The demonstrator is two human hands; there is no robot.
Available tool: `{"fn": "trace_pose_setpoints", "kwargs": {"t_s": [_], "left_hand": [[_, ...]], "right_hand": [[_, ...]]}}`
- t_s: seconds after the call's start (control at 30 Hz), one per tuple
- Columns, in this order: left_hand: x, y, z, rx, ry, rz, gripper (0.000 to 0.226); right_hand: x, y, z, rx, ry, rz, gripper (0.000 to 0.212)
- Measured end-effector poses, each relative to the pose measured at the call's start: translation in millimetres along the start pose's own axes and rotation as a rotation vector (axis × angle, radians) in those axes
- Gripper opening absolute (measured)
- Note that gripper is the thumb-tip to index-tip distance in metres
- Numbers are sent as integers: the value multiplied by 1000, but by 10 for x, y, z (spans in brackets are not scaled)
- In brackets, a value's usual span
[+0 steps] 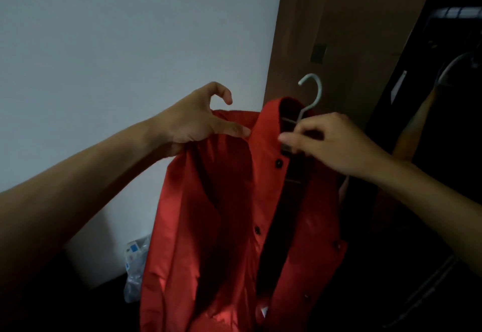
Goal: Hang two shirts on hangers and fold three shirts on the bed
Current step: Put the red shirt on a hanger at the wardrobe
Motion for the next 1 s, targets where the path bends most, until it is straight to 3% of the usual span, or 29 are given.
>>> {"fn": "trace_pose_setpoints", "kwargs": {"t_s": [0.1, 0.13, 0.17, 0.27, 0.33, 0.4, 0.47, 0.53, 0.63, 0.73, 0.83, 0.87, 0.93, 1.0], "left_hand": [[-56, 7, -45, 4, -34, 37, 57], [-59, 3, -47, 6, -41, 45, 56], [-68, -4, -51, 4, -47, 49, 55], [-86, -13, -38, -5, -66, 50, 56], [-82, -17, -9, -13, -68, 33, 57], [-62, 6, 23, -32, -76, -11, 56], [-30, 30, 42, -49, -75, -28, 54], [30, 80, 55, -61, -53, -59, 56], [100, 142, 43, -88, -12, -88, 60], [120, 231, 23, -161, 7, -72, 47], [138, 311, 25, -203, 23, -40, 42], [138, 335, 22, -213, 25, -38, 41], [126, 357, 27, -223, 23, -44, 41], [88, 363, 43, -223, 9, -58, 41]], "right_hand": [[-693, 435, -267, -354, -111, 163, 20], [-944, 520, -399, -459, -153, 150, 21], [-1162, 512, -529, -513, -219, 155, 36], [-1968, -140, -830, -326, -608, 418, 95], [-2208, -539, -992, -210, -721, 430, 117], [-2372, -619, -1121, -276, -731, 315, 126], [-2466, -654, -1232, -337, -751, 290, 110], [-2544, -874, -1357, -251, -820, 272, 85], [-2619, -1129, -1505, -102, -880, 49, 35], [-2517, -1081, -1523, -125, -816, 39, 28], [-2044, -764, -1337, -283, -539, 111, 7], [-1828, -644, -1257, -333, -448, 149, 10], [-1418, -440, -1078, -382, -314, 290, 36], [-1011, -261, -864, -339, -233, 381, 41]]}}
Point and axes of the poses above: each hand's wrist, its own z-axis towards the middle knuckle, its own y-axis out of the back of the hand, x = y × z, the point moved 10 cm from there along z, towards the middle knuckle, and after that the axes turned 6 degrees about z, right-handed, at the moved point
